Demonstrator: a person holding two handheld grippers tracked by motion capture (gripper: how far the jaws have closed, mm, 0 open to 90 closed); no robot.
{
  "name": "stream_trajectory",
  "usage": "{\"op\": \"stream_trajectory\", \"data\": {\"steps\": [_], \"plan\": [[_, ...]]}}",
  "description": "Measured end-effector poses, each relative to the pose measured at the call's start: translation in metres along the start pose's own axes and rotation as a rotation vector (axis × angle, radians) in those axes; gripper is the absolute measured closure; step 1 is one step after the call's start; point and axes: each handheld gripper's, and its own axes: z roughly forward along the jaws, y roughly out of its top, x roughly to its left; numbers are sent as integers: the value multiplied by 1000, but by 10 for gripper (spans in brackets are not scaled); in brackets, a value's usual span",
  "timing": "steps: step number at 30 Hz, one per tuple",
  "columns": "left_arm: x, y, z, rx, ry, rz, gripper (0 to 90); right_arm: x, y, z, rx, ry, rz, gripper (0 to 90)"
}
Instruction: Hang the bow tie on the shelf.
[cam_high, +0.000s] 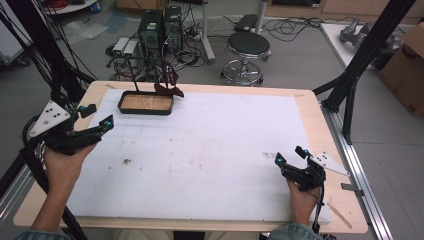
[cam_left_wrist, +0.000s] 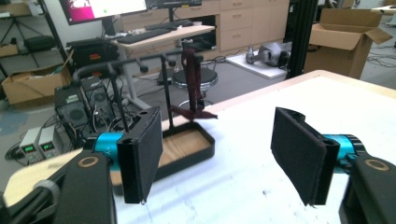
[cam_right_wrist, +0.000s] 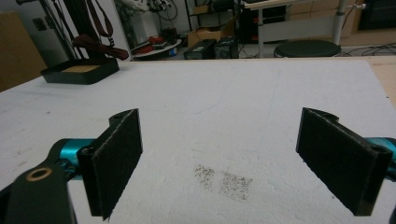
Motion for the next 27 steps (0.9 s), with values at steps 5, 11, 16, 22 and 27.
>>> {"op": "stream_trajectory", "data": {"steps": [5,11,16,22,27], "plan": [[-3,-18,-11,9,13,-11,323,0,0,0,-1,1,-2,135],[-5,-34,-21,-1,18,-24,296,0,0,0,0,0,0,135],[-11,-51,-23,5,18,-21,288,0,0,0,1,-2,-2,135],[-16,-75,-19,48,38,-43,276,1,0,0,1,-2,-3,135],[-21,-94,-15,95,45,-45,256,1,0,1,1,-2,-2,135]]}}
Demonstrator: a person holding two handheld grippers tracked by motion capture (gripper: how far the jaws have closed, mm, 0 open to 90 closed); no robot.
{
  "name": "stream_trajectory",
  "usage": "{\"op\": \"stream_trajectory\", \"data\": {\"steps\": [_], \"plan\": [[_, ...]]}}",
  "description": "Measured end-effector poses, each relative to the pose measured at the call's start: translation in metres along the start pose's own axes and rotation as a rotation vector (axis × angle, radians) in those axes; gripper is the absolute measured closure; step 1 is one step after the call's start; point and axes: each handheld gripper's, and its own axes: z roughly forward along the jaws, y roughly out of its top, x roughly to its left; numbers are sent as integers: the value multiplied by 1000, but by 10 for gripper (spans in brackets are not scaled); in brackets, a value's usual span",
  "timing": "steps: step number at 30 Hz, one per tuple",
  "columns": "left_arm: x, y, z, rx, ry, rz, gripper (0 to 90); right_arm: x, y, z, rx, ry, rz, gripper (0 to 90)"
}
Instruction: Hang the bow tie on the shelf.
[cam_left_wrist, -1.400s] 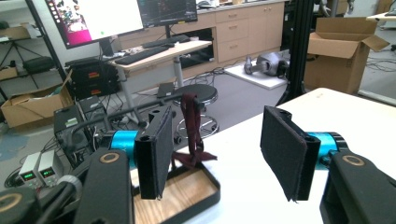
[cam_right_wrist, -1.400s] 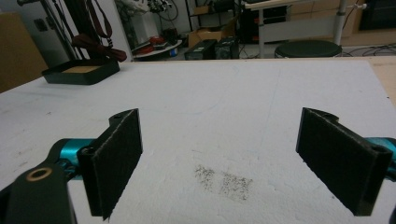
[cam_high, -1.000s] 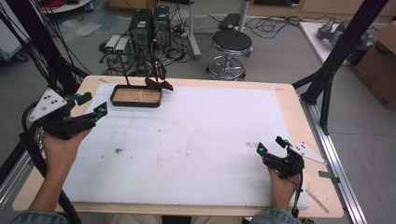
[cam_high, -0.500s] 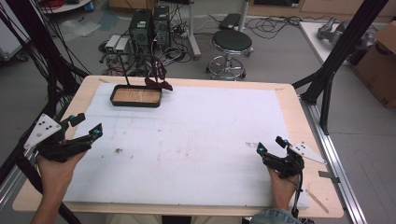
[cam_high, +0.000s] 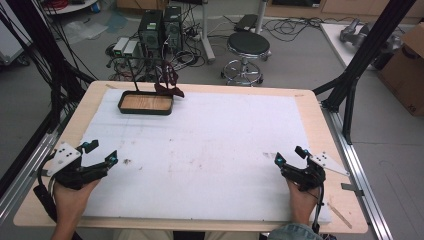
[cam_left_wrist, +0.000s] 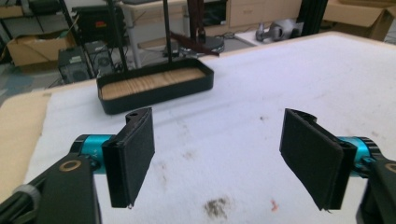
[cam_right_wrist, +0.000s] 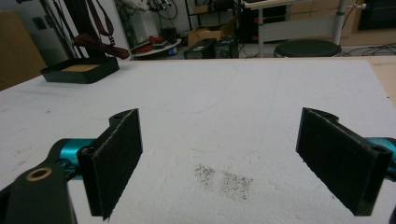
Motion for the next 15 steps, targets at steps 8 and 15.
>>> {"op": "stream_trajectory", "data": {"steps": [8,15], "plan": [[-1,-25,15,109,4,-20,239,0,0,0,2,0,3,135],[4,-30,16,120,8,-49,239,0,0,0,5,1,0,135]]}}
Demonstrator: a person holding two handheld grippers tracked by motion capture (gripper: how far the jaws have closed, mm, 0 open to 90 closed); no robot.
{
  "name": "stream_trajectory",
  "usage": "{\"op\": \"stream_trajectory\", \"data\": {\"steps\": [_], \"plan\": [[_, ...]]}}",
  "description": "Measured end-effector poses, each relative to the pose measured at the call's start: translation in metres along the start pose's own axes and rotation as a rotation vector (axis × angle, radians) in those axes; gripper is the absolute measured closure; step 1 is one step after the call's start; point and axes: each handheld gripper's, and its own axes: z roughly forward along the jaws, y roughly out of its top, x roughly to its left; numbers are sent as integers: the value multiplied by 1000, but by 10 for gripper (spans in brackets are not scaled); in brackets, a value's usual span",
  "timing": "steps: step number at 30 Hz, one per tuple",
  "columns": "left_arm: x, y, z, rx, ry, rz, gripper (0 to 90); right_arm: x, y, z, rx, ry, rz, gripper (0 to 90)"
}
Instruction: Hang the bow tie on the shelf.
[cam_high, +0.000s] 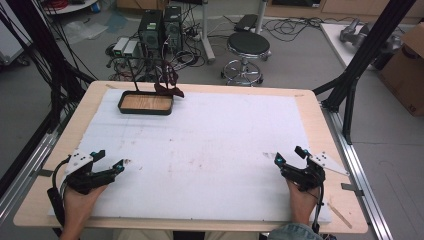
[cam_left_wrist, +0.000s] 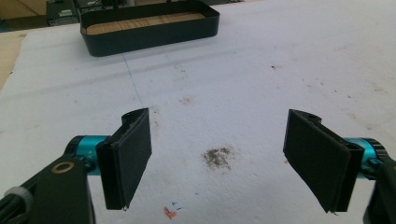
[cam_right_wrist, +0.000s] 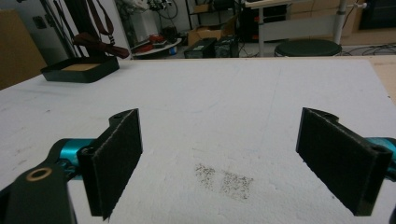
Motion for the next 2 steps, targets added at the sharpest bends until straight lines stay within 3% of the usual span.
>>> {"op": "stream_trajectory", "data": {"steps": [2], "plan": [[1,0,-1,-5,-1,-6,238,0,0,0,-4,-1,0,135]]}}
